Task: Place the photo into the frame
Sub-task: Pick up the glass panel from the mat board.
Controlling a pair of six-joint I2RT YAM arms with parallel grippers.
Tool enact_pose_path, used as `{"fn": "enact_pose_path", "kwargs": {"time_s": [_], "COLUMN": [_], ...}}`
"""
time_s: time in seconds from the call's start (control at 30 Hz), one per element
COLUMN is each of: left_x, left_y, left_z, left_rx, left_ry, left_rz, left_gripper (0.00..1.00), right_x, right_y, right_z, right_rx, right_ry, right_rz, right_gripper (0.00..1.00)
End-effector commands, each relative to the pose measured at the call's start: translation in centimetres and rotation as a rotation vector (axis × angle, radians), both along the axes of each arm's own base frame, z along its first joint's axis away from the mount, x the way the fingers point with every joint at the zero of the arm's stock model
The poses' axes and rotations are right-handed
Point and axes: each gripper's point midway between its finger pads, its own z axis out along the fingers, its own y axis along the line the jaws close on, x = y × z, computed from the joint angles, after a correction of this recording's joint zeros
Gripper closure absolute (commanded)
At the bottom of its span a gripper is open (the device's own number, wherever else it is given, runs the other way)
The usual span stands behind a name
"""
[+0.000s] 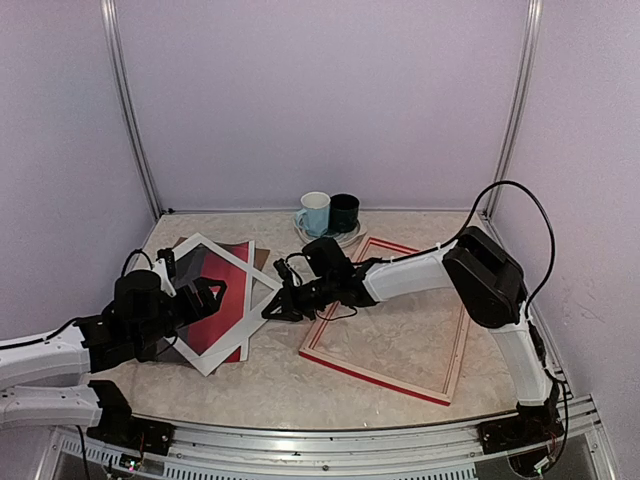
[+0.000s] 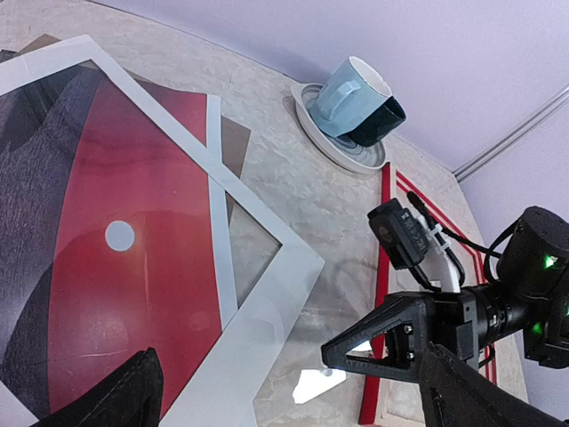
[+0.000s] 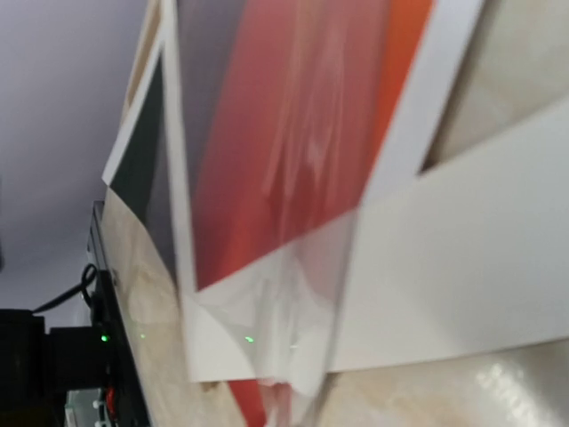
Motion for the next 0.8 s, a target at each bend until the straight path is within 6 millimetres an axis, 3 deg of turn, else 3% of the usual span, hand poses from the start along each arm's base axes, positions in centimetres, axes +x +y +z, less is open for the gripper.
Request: {"fn": "enact_pose_path", "kwargs": {"time_s": [0.0, 0.77], "left_x": [-0.2, -0.8], "left_y": [0.6, 3.2], "left_z": [0.1, 0.7], "left_rx": [0.03, 0.037], "left_ry": [-0.007, -0.028], "left_rz": [0.017, 0.118], "left_gripper": [0.01, 0.01], "right_x": [1.0, -0.3], "right_y": [-0.7, -3.3], "right_z": [4.5, 9.6], "right_rx": [0.037, 0.069], "right_ry": [-0.12, -0.327], "right_rz": [-0.042, -0.019], "right_gripper": [1.0, 1.0]}}
